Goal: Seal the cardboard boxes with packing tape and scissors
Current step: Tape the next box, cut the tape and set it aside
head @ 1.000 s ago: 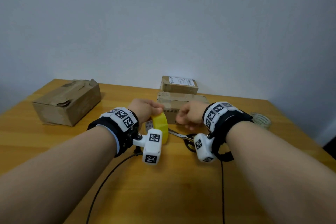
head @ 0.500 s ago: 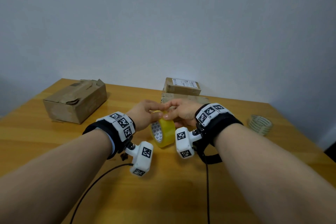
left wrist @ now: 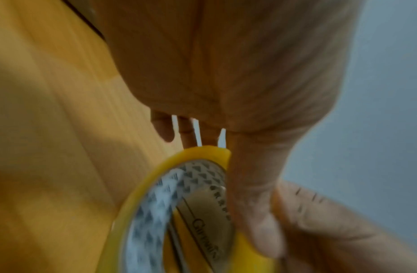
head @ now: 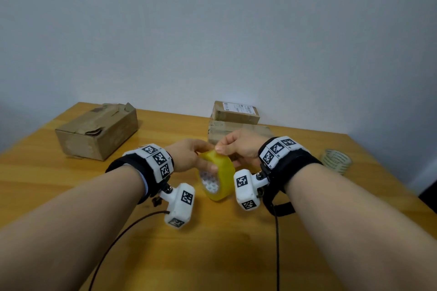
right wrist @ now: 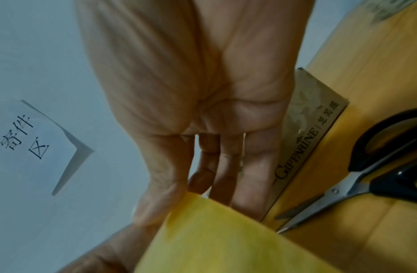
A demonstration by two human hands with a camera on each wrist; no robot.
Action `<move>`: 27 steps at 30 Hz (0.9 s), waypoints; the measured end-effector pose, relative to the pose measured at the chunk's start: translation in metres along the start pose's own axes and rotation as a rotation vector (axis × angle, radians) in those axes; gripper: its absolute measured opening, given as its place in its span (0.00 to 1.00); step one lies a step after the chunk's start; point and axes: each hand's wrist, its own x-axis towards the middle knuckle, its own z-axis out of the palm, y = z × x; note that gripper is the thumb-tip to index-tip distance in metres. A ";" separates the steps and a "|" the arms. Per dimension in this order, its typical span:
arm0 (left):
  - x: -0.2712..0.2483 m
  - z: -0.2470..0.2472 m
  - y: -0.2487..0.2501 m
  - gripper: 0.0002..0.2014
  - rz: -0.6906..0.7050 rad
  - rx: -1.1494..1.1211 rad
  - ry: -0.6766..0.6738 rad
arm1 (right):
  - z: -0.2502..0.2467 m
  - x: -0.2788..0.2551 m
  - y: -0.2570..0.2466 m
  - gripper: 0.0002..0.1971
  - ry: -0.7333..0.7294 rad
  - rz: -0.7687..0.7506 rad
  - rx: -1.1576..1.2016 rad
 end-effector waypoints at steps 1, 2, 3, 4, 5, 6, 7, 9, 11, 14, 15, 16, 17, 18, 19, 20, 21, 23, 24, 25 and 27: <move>0.001 0.001 0.000 0.25 -0.006 0.040 0.030 | -0.002 -0.001 0.000 0.05 0.001 -0.002 -0.002; 0.002 0.002 -0.001 0.23 -0.007 0.073 0.061 | -0.004 -0.002 0.001 0.06 0.004 -0.001 0.003; 0.002 0.004 -0.001 0.24 -0.006 0.092 0.084 | -0.007 -0.003 0.000 0.06 0.013 0.000 0.018; 0.003 0.005 -0.002 0.26 -0.003 0.094 0.097 | -0.009 -0.005 0.000 0.05 0.025 -0.006 0.034; 0.004 0.006 -0.001 0.28 -0.006 0.085 0.097 | -0.010 -0.007 -0.002 0.05 0.041 -0.014 0.048; 0.004 0.007 0.000 0.30 -0.009 0.077 0.096 | -0.012 -0.009 -0.002 0.04 0.059 -0.026 0.057; 0.003 0.005 0.002 0.30 -0.013 0.075 0.093 | -0.014 -0.011 -0.004 0.04 0.077 -0.041 0.067; 0.002 0.001 0.006 0.30 -0.026 0.082 0.088 | -0.019 -0.015 -0.005 0.04 0.099 -0.062 0.096; 0.000 0.000 0.010 0.29 -0.027 0.096 0.085 | -0.024 -0.018 -0.006 0.04 0.093 -0.060 0.096; -0.004 0.005 0.016 0.26 -0.005 0.133 0.073 | -0.023 -0.021 -0.004 0.04 0.075 -0.024 0.003; -0.004 0.007 0.018 0.26 0.002 0.151 0.069 | -0.021 -0.021 -0.003 0.04 0.067 -0.011 -0.043; -0.005 0.010 0.018 0.26 0.006 0.166 0.066 | -0.020 -0.020 0.000 0.04 0.066 0.001 -0.097; -0.005 0.012 0.018 0.26 0.012 0.173 0.065 | -0.019 -0.019 0.002 0.04 0.071 0.009 -0.146; -0.005 0.014 0.017 0.26 0.019 0.172 0.066 | -0.018 -0.018 0.005 0.04 0.077 0.014 -0.180; -0.004 0.015 0.017 0.26 0.022 0.163 0.069 | -0.018 -0.017 0.006 0.05 0.086 0.017 -0.187; -0.004 0.016 0.017 0.26 0.023 0.152 0.070 | -0.019 -0.017 0.007 0.07 0.096 0.021 -0.168; -0.002 0.017 0.018 0.27 0.025 0.139 0.069 | -0.021 -0.017 0.008 0.11 0.107 0.031 -0.134; 0.001 0.020 0.021 0.28 0.035 0.118 0.070 | -0.027 -0.021 0.009 0.16 0.099 0.071 -0.090; 0.003 0.023 0.024 0.28 0.043 0.101 0.076 | -0.032 -0.024 0.009 0.14 0.072 0.109 -0.088; 0.006 0.026 0.026 0.29 0.052 0.080 0.081 | -0.036 -0.027 0.010 0.12 0.034 0.155 -0.084; 0.013 0.034 0.032 0.29 0.084 0.044 0.079 | -0.047 -0.033 0.013 0.13 -0.021 0.235 -0.091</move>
